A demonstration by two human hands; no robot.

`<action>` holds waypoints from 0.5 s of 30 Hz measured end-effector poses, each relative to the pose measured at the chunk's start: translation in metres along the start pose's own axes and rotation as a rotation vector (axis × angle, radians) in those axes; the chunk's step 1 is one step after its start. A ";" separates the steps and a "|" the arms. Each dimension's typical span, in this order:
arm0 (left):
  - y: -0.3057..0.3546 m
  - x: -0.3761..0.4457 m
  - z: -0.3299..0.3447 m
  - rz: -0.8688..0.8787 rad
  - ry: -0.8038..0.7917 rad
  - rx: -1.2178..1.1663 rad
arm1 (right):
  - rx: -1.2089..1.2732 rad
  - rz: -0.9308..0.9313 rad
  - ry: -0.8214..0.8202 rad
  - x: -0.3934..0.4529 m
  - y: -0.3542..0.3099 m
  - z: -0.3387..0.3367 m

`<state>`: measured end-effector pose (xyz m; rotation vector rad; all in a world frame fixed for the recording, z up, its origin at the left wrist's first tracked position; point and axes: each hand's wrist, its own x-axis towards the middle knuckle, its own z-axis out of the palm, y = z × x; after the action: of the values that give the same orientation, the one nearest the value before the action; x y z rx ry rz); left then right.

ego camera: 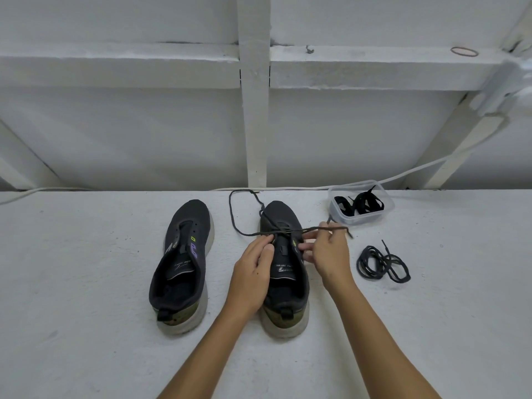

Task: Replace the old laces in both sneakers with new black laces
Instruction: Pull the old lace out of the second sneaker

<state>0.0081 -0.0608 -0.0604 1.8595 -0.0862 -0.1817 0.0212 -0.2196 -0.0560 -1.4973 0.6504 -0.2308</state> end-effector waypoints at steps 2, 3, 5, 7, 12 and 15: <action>0.000 0.000 -0.001 -0.002 0.000 -0.005 | -0.014 -0.004 -0.058 0.000 0.006 0.000; 0.000 0.000 -0.001 0.001 0.001 -0.006 | -0.082 -0.035 -0.119 -0.002 0.008 -0.001; 0.000 0.000 -0.001 0.005 0.003 -0.004 | -0.233 -0.117 -0.204 -0.005 0.008 -0.004; 0.000 0.001 -0.001 0.008 0.003 0.002 | -0.295 -0.188 -0.185 -0.004 0.006 -0.004; -0.001 0.001 0.000 0.009 -0.004 0.010 | 0.188 0.019 0.066 0.003 0.000 -0.006; -0.001 0.001 -0.001 0.013 0.001 0.016 | 0.030 0.008 -0.175 -0.002 0.001 -0.009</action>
<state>0.0093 -0.0595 -0.0613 1.8741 -0.0996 -0.1719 0.0147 -0.2265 -0.0561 -1.4674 0.5109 -0.1010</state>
